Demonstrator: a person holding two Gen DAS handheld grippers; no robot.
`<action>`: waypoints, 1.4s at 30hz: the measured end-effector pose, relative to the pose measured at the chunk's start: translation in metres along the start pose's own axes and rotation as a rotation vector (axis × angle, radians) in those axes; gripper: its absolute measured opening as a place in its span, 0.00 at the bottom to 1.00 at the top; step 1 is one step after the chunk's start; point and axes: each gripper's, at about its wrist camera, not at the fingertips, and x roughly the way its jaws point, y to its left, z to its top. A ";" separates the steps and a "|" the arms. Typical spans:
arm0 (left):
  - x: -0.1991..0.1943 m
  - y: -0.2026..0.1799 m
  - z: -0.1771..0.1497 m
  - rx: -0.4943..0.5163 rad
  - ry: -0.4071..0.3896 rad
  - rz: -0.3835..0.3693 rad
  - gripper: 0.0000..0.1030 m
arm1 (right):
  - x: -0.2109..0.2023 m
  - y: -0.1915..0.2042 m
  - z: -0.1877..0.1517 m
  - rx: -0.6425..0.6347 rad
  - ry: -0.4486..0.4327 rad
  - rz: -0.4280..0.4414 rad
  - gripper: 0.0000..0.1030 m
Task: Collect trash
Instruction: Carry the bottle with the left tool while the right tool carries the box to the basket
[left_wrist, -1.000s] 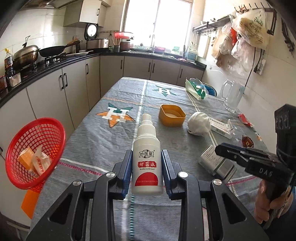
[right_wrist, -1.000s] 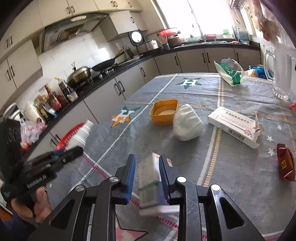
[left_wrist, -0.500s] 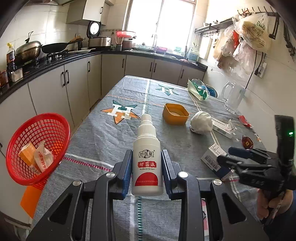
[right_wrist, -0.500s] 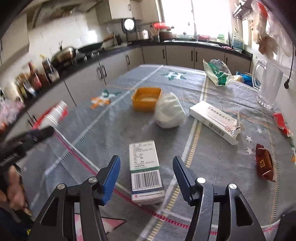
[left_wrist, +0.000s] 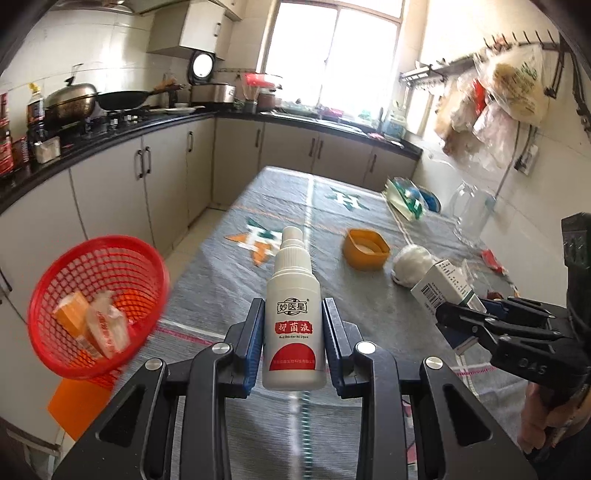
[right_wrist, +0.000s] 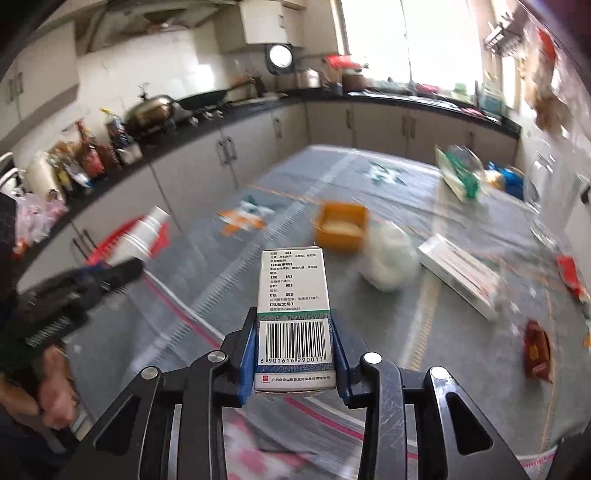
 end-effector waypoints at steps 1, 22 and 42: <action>-0.003 0.007 0.002 -0.012 -0.007 0.008 0.28 | 0.002 0.009 0.006 -0.006 -0.004 0.026 0.37; -0.057 0.163 0.032 -0.186 -0.117 0.232 0.28 | 0.058 0.162 0.085 -0.094 0.027 0.349 0.37; -0.007 0.220 0.003 -0.262 -0.006 0.247 0.28 | 0.166 0.211 0.090 -0.060 0.195 0.382 0.37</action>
